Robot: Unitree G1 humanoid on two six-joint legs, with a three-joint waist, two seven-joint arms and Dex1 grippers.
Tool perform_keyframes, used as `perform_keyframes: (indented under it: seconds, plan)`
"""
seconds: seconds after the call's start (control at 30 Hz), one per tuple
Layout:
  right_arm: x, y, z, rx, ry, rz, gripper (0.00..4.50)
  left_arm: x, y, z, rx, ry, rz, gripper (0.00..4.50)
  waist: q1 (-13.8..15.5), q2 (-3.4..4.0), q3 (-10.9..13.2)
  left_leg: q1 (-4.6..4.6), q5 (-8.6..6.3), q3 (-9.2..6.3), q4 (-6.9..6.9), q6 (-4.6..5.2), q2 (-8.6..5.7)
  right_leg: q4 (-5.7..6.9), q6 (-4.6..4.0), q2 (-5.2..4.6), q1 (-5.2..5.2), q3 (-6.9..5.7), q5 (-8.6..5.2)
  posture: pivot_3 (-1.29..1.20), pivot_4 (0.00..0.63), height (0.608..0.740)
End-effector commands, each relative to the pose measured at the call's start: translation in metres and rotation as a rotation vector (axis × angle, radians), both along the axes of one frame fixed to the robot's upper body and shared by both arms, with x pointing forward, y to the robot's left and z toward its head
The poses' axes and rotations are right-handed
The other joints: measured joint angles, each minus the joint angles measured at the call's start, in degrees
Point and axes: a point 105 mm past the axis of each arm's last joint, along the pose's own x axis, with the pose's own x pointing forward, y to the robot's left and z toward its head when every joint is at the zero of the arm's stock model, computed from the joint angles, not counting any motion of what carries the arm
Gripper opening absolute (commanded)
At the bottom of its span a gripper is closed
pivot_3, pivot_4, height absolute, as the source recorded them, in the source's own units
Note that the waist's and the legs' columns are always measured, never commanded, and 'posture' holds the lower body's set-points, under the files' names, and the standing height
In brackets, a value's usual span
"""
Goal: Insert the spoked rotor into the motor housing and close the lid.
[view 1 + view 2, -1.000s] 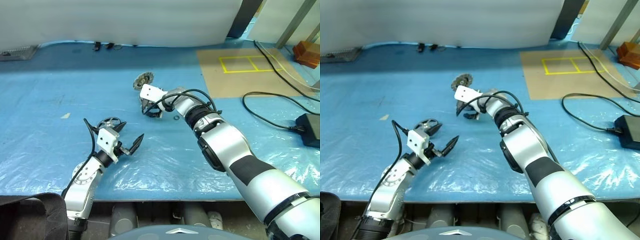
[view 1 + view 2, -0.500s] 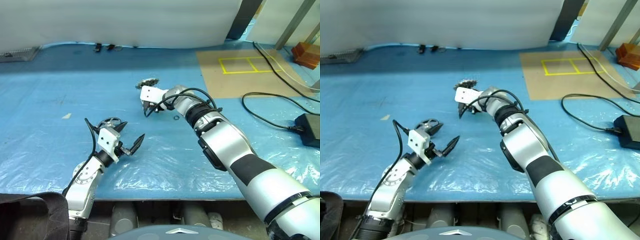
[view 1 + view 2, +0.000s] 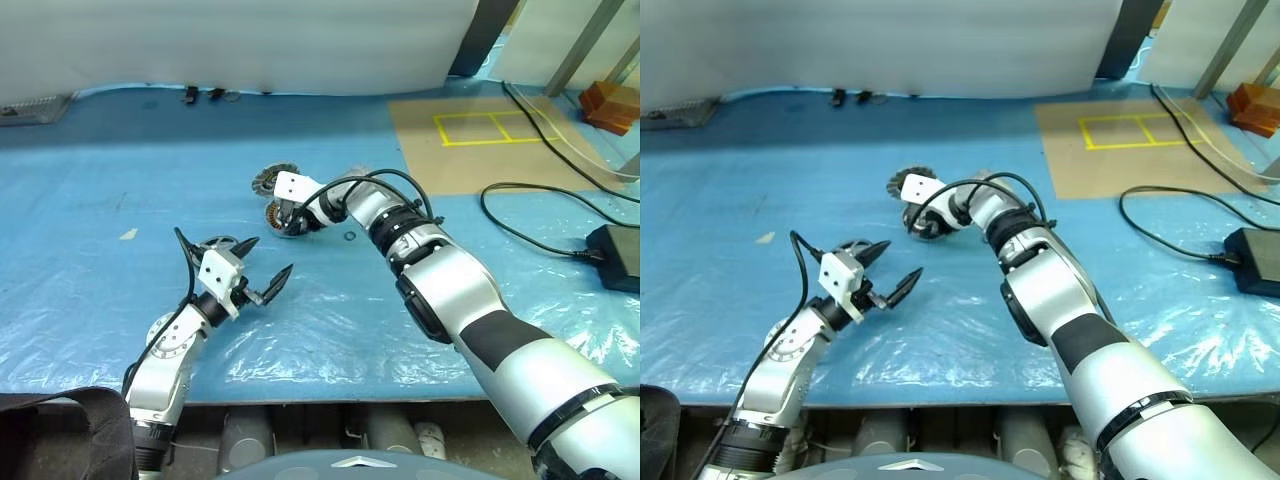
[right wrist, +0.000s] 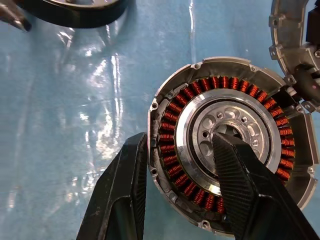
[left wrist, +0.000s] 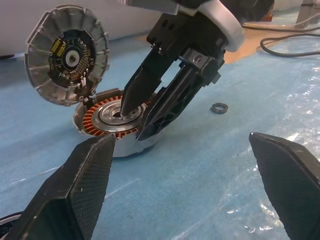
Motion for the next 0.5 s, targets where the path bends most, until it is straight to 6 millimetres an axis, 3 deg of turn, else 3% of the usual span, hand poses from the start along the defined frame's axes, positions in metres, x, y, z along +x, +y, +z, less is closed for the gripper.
perform_keyframes:
  seconds: [0.03,0.27,0.5]
  plan:
    - [-0.015,-0.004,-0.029,-0.026,0.111,0.002,1.67,-0.002,0.001,0.013,0.001,-0.049,-0.014,4.5,0.0,0.0,0.0,0.0,0.0,0.0,0.0,0.0,-0.01,0.0,0.0,-0.01,0.0,0.0,0.0,0.0,0.15,0.74]
    - [-0.023,-0.01,-0.037,0.016,0.13,-0.062,1.67,-0.005,0.003,0.012,0.011,-0.041,-0.028,4.5,0.1,0.02,-0.1,0.1,0.0,0.0,0.0,-0.01,-0.01,0.03,0.01,-0.01,0.06,0.0,0.0,0.0,0.15,0.74]
    - [-0.048,-0.011,-0.037,0.08,0.161,-0.096,1.67,-0.007,0.003,0.008,0.014,-0.026,-0.035,4.5,0.2,-0.04,-0.2,0.12,0.01,-0.02,-0.03,-0.02,-0.03,-0.03,0.02,0.0,0.11,0.0,0.0,0.0,0.15,0.74]
